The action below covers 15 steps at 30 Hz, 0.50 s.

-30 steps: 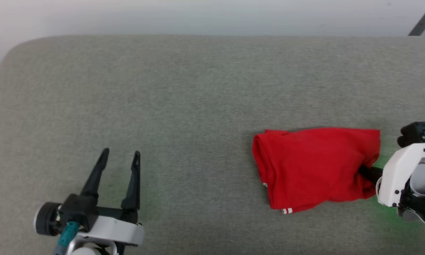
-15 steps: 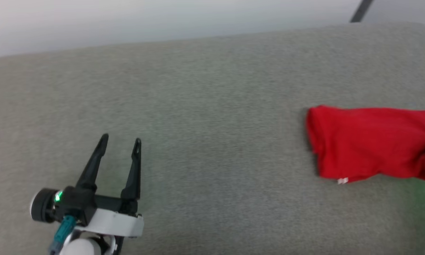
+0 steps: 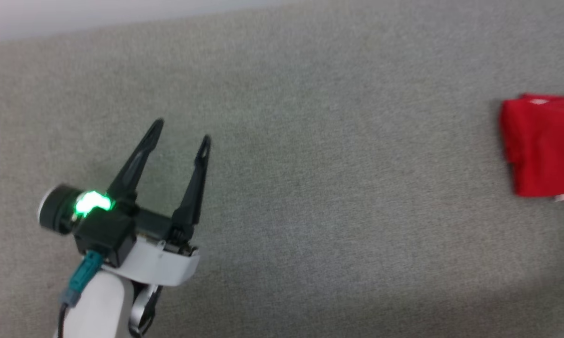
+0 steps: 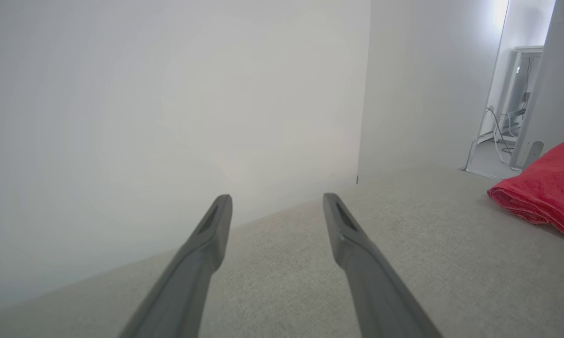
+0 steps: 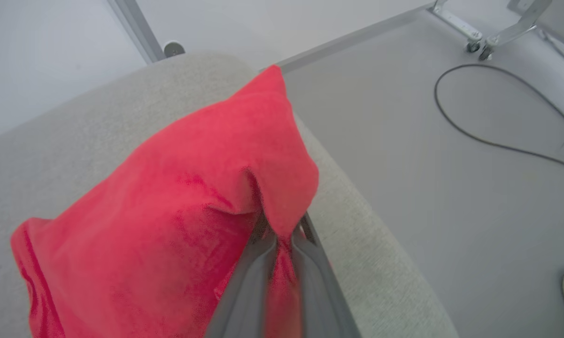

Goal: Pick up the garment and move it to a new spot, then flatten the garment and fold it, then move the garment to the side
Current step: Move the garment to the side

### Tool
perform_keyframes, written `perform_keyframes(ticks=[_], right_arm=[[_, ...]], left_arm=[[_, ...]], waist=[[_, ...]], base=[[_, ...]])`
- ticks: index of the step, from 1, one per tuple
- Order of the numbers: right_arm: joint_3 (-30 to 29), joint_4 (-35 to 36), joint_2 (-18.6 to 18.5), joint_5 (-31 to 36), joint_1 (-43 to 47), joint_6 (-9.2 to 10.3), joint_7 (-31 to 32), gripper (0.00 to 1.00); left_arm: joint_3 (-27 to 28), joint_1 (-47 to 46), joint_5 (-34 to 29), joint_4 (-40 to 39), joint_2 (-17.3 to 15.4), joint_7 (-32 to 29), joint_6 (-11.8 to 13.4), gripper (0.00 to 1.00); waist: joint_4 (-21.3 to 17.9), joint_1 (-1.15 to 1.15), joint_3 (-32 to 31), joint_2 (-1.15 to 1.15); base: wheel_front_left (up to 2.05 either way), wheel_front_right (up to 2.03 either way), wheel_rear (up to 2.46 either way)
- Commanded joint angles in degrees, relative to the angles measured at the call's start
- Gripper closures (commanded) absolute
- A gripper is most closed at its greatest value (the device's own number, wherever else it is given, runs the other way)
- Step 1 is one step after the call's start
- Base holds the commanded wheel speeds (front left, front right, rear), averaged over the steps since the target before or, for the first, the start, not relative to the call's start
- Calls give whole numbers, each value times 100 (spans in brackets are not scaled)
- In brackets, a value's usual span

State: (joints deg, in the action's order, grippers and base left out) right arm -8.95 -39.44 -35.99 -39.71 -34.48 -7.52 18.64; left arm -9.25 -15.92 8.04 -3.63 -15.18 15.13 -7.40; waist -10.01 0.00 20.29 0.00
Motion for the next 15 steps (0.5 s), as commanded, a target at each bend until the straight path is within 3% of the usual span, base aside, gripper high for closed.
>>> perform_keyframes(ticks=[1, 15], right_arm=[[-64, -165, -145, 154, -250, 7, -193, 100], [199, -1513, -302, 1089, -1485, 6, -1196, 100]], left_arm=[[-123, -226, 84, -69, -104, -3, -12, 0], [-167, -738, 37, -190, -449, -3, -6, 0]], waist=[[86, 0, 293, 0], [344, 0, 1005, 0]], base=[[0, 0, 0], [0, 0, 0]])
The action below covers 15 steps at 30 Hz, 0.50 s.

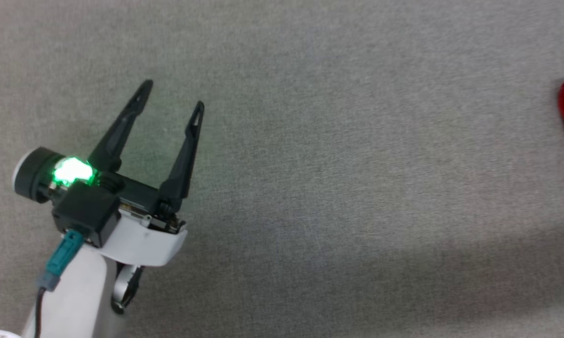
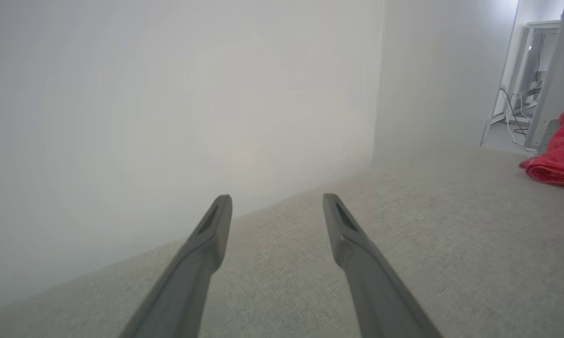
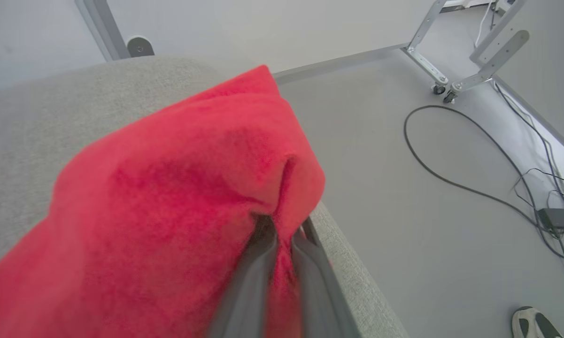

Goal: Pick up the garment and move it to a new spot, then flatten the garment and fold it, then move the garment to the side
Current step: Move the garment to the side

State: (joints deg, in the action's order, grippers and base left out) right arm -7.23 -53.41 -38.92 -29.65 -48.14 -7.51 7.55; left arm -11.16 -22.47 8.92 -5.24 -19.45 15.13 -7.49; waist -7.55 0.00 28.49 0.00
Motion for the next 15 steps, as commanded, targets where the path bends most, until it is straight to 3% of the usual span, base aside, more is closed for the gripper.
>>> perform_keyframes(ticks=[1, 10, 11, 12, 13, 14, 15], right_arm=[[32, -229, -29, 143, -196, 5, -158, 100], [149, -1065, 72, 575, -655, 5, -550, 100], [160, -1130, 85, 613, -688, 5, -599, 96], [174, -1198, 108, 634, -731, 5, -647, 67], [191, -1258, 132, 662, -772, 5, -683, 44], [207, -1312, 135, 685, -805, 5, -725, 0], [226, -1371, 130, 723, -839, 5, -761, 0]], left_arm=[[34, -98, -55, -37, -29, -3, 2, 0], [105, -126, -93, -61, -56, -3, 2, 0], [105, -121, -103, -59, -47, -3, 2, 0], [110, -117, -114, -55, -38, -3, 2, 0], [111, -116, -117, -47, -30, -3, 2, 0], [113, -117, -110, -31, -23, -3, 3, 0], [118, -118, -120, -16, -18, -3, 3, 0]], waist=[[108, 0, 223, 0], [131, 0, 370, 0], [130, 0, 376, 0], [126, 0, 382, 0], [122, 0, 384, 0], [115, 0, 382, 0], [107, 0, 371, 0]], base=[[0, 0, 0], [0, 0, 0], [0, 0, 0], [0, 0, 0], [0, 0, 0], [0, 0, 0], [0, 0, 0]])
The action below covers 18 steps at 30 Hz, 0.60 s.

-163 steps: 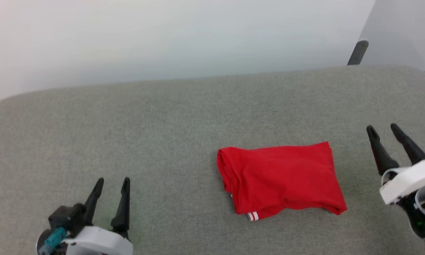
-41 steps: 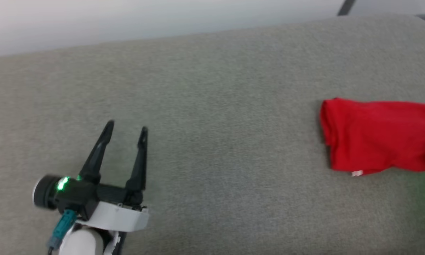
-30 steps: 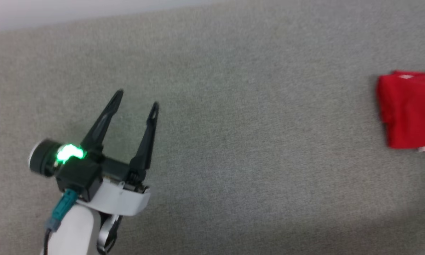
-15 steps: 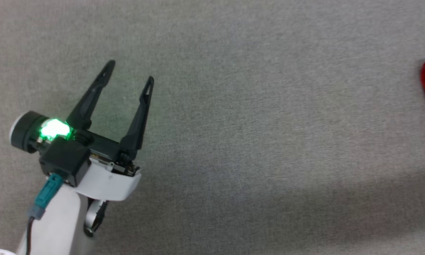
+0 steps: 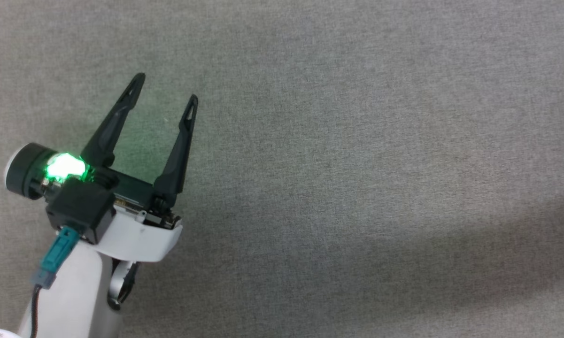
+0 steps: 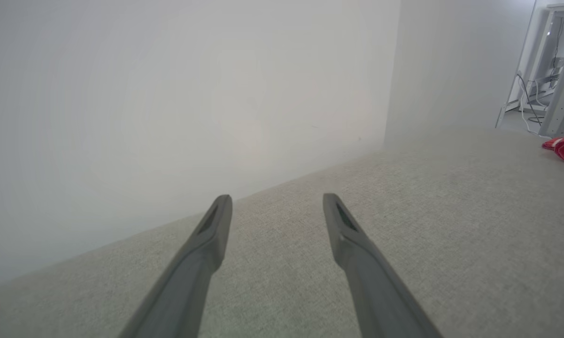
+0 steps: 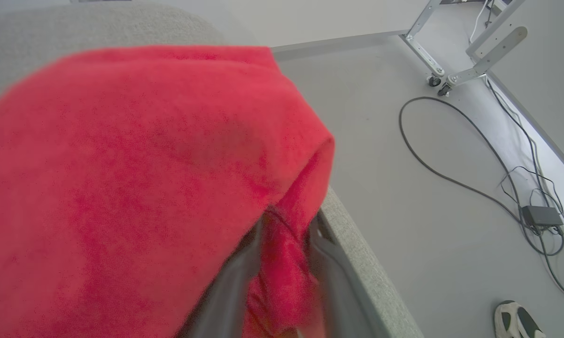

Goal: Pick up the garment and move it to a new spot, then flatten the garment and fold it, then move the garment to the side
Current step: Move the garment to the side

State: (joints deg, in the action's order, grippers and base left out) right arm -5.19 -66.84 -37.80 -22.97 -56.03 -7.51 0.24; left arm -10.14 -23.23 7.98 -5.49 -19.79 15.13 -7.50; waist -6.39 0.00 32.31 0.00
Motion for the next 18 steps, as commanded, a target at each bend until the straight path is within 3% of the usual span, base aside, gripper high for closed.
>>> perform_keyframes(ticks=[1, 9, 18], right_arm=[[49, -82, 17, 76, -81, 5, -51, 0], [326, -178, -175, 193, -91, 5, -297, 0], [1394, 984, 322, -398, 755, 5, -551, 0]], left_arm=[[34, -35, -25, 18, 28, -3, 4, 0], [146, 234, 93, 192, 261, -3, 4, 0], [400, 1008, 272, 539, 556, -3, 5, 0]], waist=[[-23, 0, -40, 0], [-18, 0, -639, 0], [87, 0, -1606, 0]], base=[[0, 0, 0], [0, 0, 0], [0, 0, 0]])
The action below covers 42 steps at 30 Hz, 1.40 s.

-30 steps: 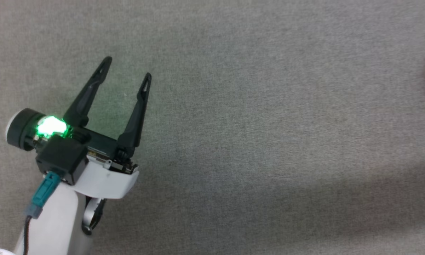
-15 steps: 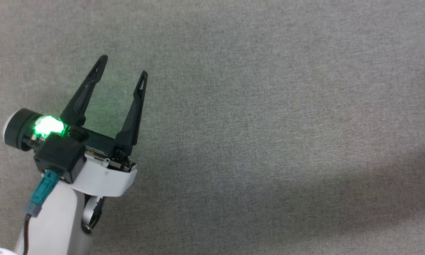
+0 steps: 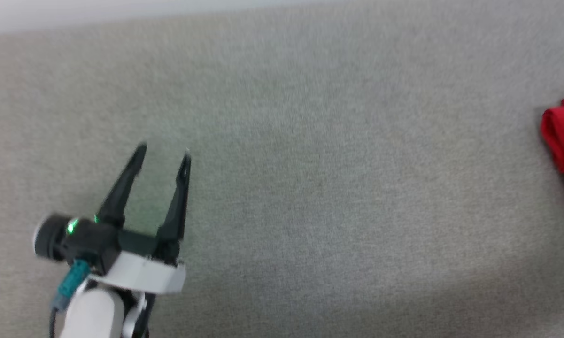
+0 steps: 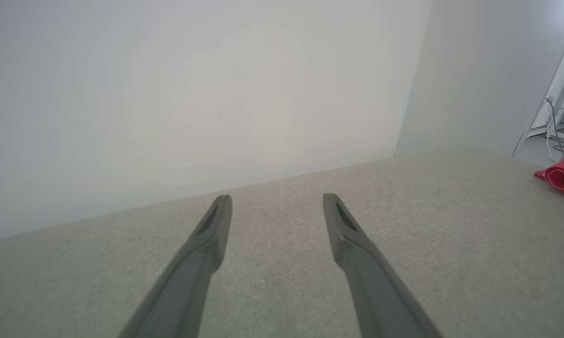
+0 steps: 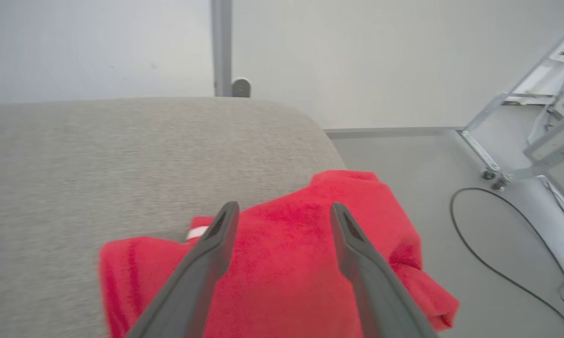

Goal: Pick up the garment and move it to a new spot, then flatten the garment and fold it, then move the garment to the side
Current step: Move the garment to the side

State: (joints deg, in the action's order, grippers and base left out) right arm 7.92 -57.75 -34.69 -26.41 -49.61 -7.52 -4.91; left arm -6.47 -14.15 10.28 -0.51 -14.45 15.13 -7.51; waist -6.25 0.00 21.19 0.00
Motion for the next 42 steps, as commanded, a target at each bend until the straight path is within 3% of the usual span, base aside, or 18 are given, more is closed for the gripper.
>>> perform_keyframes(ticks=[1, 8, 15, 25, 33, 42], right_arm=[[248, 257, 84, -156, 247, 7, -69, 0], [966, 1125, 534, -628, 1151, 7, -625, 0], [1039, 1603, 963, -544, 1905, 7, -982, 0], [961, 2331, 1663, -273, 2650, 6, -1030, 0], [569, 2862, 1725, -47, 3199, 7, -1032, 0], [-577, 4053, 1833, 546, 4503, 6, -776, 0]], left_arm=[[59, 214, 70, 136, 47, -4, 6, 0], [236, 730, 184, 604, 119, -3, 6, 0], [446, 1066, 299, 927, 96, -4, 6, 0], [896, 1568, 388, 1056, 121, -3, 6, 0], [1005, 2037, 430, 793, 212, -3, 6, 0], [959, 2540, 433, 341, 256, -4, 6, 0]], waist=[[81, 0, -592, 0], [186, 0, -1185, 0], [331, 0, -1636, 0], [489, 0, -2126, 0], [587, 0, -2284, 0], [742, 0, -2318, 0]], base=[[0, 0, 0], [0, 0, 0], [0, 0, 0], [0, 0, 0], [0, 0, 0], [0, 0, 0]])
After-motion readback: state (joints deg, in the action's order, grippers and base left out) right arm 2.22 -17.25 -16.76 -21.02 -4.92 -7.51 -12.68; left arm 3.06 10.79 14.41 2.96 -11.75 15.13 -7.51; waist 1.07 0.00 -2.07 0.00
